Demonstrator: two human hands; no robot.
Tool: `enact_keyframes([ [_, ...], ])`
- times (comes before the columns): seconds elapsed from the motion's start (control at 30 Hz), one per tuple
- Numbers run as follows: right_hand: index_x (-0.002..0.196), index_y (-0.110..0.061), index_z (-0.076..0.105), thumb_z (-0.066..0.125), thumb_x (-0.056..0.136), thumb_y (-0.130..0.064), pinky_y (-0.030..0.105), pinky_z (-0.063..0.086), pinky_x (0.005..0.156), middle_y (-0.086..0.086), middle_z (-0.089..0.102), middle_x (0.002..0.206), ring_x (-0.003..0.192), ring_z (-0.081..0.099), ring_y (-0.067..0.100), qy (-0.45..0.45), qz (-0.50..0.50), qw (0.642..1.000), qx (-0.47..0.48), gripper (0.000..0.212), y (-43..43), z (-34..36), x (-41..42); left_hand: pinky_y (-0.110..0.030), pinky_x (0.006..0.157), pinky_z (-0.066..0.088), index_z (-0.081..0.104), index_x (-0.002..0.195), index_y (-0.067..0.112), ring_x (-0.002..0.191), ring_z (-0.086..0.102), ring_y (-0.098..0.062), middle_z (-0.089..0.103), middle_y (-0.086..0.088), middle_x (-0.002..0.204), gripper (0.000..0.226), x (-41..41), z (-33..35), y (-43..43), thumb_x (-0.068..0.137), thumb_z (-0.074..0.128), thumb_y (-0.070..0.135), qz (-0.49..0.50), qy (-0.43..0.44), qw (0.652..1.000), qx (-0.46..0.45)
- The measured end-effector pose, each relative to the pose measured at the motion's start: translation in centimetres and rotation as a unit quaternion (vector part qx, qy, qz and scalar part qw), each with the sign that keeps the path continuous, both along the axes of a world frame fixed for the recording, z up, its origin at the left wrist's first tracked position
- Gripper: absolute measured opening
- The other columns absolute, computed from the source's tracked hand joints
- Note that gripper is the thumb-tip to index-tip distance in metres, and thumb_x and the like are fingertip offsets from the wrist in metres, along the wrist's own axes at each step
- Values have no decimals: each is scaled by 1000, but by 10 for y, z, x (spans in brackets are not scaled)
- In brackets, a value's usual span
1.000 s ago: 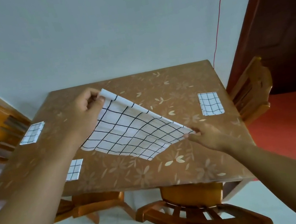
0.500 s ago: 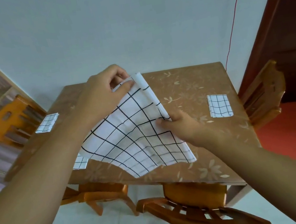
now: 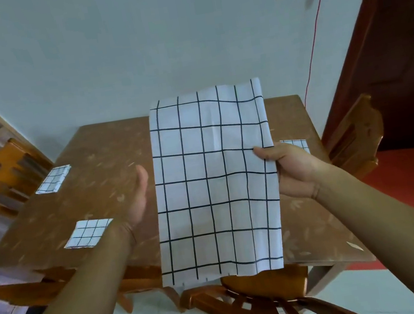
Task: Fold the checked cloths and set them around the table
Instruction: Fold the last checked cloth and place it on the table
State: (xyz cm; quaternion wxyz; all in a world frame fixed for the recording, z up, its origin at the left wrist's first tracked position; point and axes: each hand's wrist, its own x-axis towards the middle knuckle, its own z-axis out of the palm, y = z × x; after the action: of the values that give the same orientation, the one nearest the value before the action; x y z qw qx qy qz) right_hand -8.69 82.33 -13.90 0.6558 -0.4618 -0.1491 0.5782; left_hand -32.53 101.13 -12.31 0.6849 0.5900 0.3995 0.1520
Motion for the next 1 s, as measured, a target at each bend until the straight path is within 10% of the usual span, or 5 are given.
enact_keyframes([
  [0.2, 142, 0, 55, 55, 95, -17, 57, 51, 104, 23, 64, 137, 126, 63, 40, 11, -23, 1000, -15, 50, -11, -15, 20, -55, 115, 37, 48, 149, 21, 139, 48, -34, 51, -11, 152, 85, 30, -1, -7, 83, 53, 75, -123, -39, 985, -115],
  [0.3, 142, 1, 54, 49, 99, -14, 56, 52, 104, 24, 62, 140, 129, 61, 41, 8, -13, 1000, -11, 46, -13, -20, 26, -39, 106, 41, 59, 124, 21, 128, 52, -19, 61, 3, 125, 49, 41, -3, -10, 89, 67, 53, -52, 27, 998, 6],
  [0.43, 136, 0, 60, 54, 102, -5, 57, 49, 106, 24, 66, 133, 125, 62, 44, -77, -4, 997, -22, 35, -9, -25, 30, -46, 115, 27, 38, 147, 11, 141, 34, -25, 40, -5, 149, 64, 48, -10, -5, 97, 63, 41, 0, 34, 999, 29],
  [0.57, 80, -16, 74, 67, 96, -2, 30, 55, 51, 16, 70, 87, 69, 69, 27, -208, -63, 973, -81, 22, 0, -32, 27, -47, 116, 27, 42, 144, 8, 130, 38, -20, 43, 2, 141, 62, 42, -12, 10, 96, 65, 40, 10, 46, 998, 47],
  [1.0, 95, -15, 71, 67, 95, -1, 32, 58, 73, -2, 71, 73, 72, 70, 12, -313, -157, 936, -45, 15, 52, -30, -4, -44, 77, 58, 70, 107, 43, 99, 66, -28, 67, -1, 111, 25, 20, -31, 80, 93, 72, 22, 71, 4, 983, 170],
])
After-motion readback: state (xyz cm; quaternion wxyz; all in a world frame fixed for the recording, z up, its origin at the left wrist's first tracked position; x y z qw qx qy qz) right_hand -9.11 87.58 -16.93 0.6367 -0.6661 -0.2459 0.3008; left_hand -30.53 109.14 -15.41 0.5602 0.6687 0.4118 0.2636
